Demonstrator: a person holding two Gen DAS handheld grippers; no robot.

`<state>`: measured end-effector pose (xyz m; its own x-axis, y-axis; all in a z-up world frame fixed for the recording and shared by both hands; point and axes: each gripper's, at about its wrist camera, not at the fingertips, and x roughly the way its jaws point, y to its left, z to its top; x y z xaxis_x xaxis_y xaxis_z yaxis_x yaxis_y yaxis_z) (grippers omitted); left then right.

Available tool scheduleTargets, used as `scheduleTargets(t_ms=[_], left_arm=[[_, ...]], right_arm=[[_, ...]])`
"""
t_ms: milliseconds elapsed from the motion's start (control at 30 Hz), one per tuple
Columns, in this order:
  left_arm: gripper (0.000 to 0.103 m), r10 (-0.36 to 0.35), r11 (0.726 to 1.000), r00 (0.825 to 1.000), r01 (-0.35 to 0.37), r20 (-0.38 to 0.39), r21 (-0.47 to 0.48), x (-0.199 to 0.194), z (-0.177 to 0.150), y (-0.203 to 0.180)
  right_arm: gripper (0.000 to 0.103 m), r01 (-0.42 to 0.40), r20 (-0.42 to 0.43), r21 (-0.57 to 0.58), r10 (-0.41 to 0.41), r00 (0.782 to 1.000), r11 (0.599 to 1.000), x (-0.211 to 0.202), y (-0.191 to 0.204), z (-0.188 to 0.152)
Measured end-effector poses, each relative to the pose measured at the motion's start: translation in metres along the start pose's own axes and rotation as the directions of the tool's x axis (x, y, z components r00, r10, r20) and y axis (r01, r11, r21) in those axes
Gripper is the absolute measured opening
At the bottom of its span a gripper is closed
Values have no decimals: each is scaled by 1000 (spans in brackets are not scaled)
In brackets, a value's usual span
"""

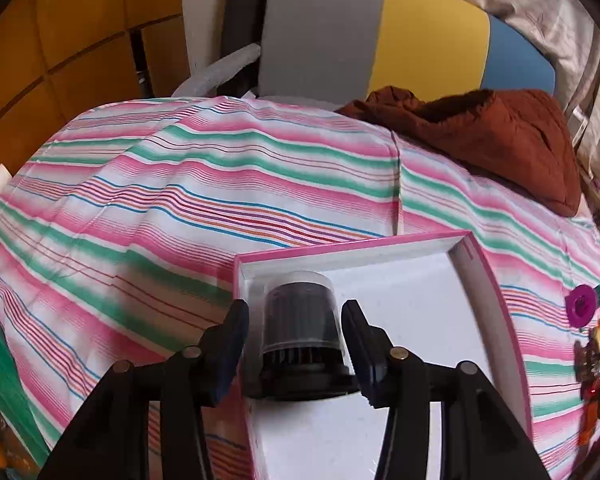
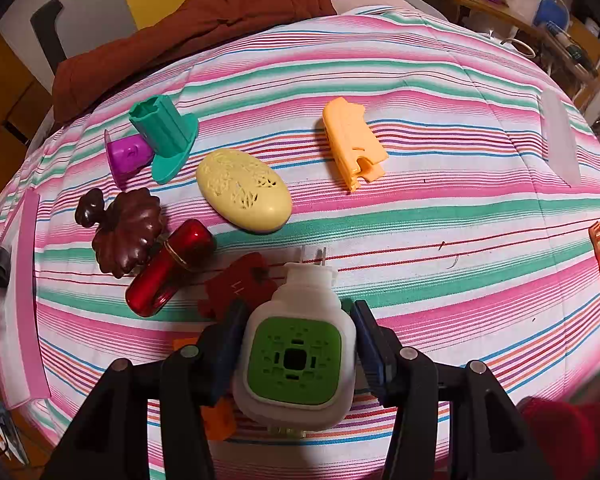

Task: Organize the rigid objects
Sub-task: 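Carry the black cup to the tray with the left gripper while the right grasps the device, then release the black cylinder cup onto the tray with the left gripper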

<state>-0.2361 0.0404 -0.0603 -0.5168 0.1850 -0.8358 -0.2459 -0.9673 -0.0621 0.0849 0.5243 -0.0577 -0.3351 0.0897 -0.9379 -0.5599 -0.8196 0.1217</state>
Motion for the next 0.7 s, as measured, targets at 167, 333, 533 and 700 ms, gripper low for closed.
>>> scheduleTargets(t_ms=[167,333,533,700], left_arm=[[52,2,999,998,2,70,-45,-39,-15,4],[52,-20,1000,991,19,130,6,-84,-51,-17],[52,-106,990,985,93,136,105,-122,-103,-60],[52,-170,979,982,159,79,128,-127,-133,-82]], right_arm=[[54,-13,-6,16,14,1000,1000,4,1,2],[54,-18,-9,20,18,1000,1000,5,0,3],[54,-34,-17,39,35,999,999,6,-4,3],[54,-33,-16,41,34,999,999,5,-4,3]])
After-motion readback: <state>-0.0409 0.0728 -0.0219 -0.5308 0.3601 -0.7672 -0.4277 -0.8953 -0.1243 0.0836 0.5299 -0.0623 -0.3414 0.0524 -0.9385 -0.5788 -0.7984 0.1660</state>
